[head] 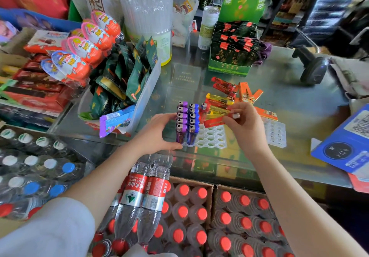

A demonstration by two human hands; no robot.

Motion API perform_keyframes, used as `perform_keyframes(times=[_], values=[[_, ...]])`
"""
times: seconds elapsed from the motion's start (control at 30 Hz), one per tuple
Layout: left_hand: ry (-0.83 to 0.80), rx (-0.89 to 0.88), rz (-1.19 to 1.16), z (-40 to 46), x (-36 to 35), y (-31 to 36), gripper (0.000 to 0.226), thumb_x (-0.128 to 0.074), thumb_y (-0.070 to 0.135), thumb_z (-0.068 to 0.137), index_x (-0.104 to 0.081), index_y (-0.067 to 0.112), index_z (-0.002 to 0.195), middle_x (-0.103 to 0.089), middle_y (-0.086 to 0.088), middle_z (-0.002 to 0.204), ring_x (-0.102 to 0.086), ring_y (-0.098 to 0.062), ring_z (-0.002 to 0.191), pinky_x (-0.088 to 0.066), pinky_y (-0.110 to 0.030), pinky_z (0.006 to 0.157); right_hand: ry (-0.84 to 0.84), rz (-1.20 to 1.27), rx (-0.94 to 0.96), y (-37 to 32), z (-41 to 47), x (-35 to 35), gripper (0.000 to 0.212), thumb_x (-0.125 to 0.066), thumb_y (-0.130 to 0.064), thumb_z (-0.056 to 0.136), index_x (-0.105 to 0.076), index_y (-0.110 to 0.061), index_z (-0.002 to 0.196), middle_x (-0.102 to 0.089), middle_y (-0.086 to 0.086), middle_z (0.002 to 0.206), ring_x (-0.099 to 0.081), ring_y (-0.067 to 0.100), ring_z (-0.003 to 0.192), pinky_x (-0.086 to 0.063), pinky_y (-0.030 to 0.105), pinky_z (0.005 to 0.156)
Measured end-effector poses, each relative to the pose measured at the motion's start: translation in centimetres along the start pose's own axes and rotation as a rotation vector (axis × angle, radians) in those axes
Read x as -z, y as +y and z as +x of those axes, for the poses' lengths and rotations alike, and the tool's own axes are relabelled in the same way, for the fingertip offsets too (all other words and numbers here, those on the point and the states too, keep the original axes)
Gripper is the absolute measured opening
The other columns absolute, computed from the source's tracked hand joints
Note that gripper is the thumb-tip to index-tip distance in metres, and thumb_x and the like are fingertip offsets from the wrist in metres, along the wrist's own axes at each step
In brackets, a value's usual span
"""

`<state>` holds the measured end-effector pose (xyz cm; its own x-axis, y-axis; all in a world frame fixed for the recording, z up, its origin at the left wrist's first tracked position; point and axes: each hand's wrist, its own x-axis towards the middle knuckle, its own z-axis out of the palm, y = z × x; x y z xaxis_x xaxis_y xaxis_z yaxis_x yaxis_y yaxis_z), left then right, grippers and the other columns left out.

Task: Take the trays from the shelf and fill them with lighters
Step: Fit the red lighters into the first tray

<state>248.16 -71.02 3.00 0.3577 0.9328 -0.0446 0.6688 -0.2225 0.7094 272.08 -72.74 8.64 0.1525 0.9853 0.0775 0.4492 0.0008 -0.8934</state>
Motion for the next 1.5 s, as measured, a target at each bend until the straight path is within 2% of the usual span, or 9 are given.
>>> perform_keyframes(times=[0.17,0.27,0.5,0.7,0.83,1.03,1.2,1.4,1.5], values=[[0.006,-0.025,-0.004,0.3,-0.2,-0.4,0.069,-0.075,0.053,0.058,-0.049,0.036,0.120,-0.058,0.014,0.117,-0.051,-0.011,0.113,-0.043,-0.045,0.095,-0.054,-0.222,0.172,-0.5,-0.6,-1.4,0.024,-0.071,-0.011,0.078,-0.055,-0.008,0.095,-0.058,-0.006,0.080,-0.055,0.005,0.065,-0.041,0.005,0.055],[0.012,-0.034,-0.005,0.1,-0.1,-0.3,0.068,-0.075,0.054,0.058,-0.050,0.036,0.119,-0.058,0.014,0.118,-0.051,-0.011,0.113,-0.043,-0.045,0.094,-0.069,-0.340,0.294,-0.6,-0.4,-1.9,0.018,-0.070,-0.009,0.079,-0.060,-0.004,0.093,-0.063,0.006,0.087,-0.054,0.013,0.073,-0.038,0.007,0.062],[0.007,-0.035,-0.030,-0.2,0.2,-0.1,0.072,-0.074,0.050,0.058,-0.049,0.032,0.123,-0.054,0.013,0.123,-0.046,-0.011,0.117,-0.038,-0.045,0.100,-0.223,-0.537,0.432,-1.9,0.4,-1.2,0.013,-0.070,-0.004,0.077,-0.066,-0.001,0.089,-0.065,0.013,0.091,-0.060,0.026,0.076,-0.053,0.035,0.072],[0.016,-0.048,-0.021,-0.5,0.4,0.6,0.071,-0.079,0.037,0.062,-0.047,0.028,0.126,-0.047,0.018,0.116,-0.043,-0.010,0.117,-0.035,-0.040,0.102,-0.298,-0.572,0.419,-2.5,1.1,-2.1,0.016,-0.068,-0.008,0.079,-0.065,-0.003,0.093,-0.065,0.011,0.092,-0.060,0.025,0.081,-0.053,0.037,0.075],[0.023,-0.060,-0.022,-0.5,0.4,0.6,0.071,-0.080,0.035,0.063,-0.048,0.027,0.125,-0.048,0.016,0.116,-0.044,-0.011,0.115,-0.036,-0.039,0.100,-0.203,-0.373,0.236,-2.0,0.9,-3.0,0.019,-0.073,-0.012,0.075,-0.059,-0.009,0.087,-0.061,-0.002,0.076,-0.056,0.013,0.068,-0.044,0.017,0.061],[0.022,-0.037,-0.013,-0.1,0.1,-0.2,0.075,-0.080,0.043,0.060,-0.048,0.028,0.126,-0.052,0.011,0.125,-0.045,-0.011,0.117,-0.037,-0.042,0.101,-0.083,-0.230,0.065,-0.7,0.5,-4.0,0.014,-0.072,-0.019,0.077,-0.061,-0.011,0.081,-0.052,-0.017,0.064,-0.048,-0.003,0.058,-0.035,0.008,0.052],[0.001,-0.020,-0.010,0.7,-0.1,-0.8,0.072,-0.076,0.055,0.055,-0.050,0.034,0.118,-0.057,0.013,0.118,-0.050,-0.011,0.113,-0.042,-0.046,0.095,-0.080,-0.453,0.167,-0.5,0.8,-4.0,0.025,-0.067,-0.031,0.081,-0.061,-0.009,0.092,-0.052,-0.007,0.076,-0.047,0.013,0.065,-0.033,0.025,0.051],[0.041,-0.082,-0.039,0.9,0.1,0.8,0.040,-0.076,0.040,0.058,-0.050,0.043,0.087,-0.059,0.014,0.096,-0.054,-0.012,0.097,-0.045,-0.044,0.088,-0.143,-0.544,0.196,-0.9,2.2,-3.6,0.030,-0.065,-0.035,0.081,-0.060,-0.010,0.096,-0.065,0.000,0.093,-0.049,0.013,0.074,-0.035,0.026,0.055],[0.047,-0.108,-0.052,1.3,0.1,1.0,0.036,-0.075,0.040,0.060,-0.052,0.039,0.087,-0.060,0.012,0.094,-0.056,-0.015,0.096,-0.046,-0.046,0.086,-0.274,-0.548,0.240,-1.1,3.7,-2.7,0.029,-0.069,-0.034,0.078,-0.061,-0.012,0.096,-0.065,0.000,0.098,-0.051,0.010,0.081,-0.043,0.026,0.065]])
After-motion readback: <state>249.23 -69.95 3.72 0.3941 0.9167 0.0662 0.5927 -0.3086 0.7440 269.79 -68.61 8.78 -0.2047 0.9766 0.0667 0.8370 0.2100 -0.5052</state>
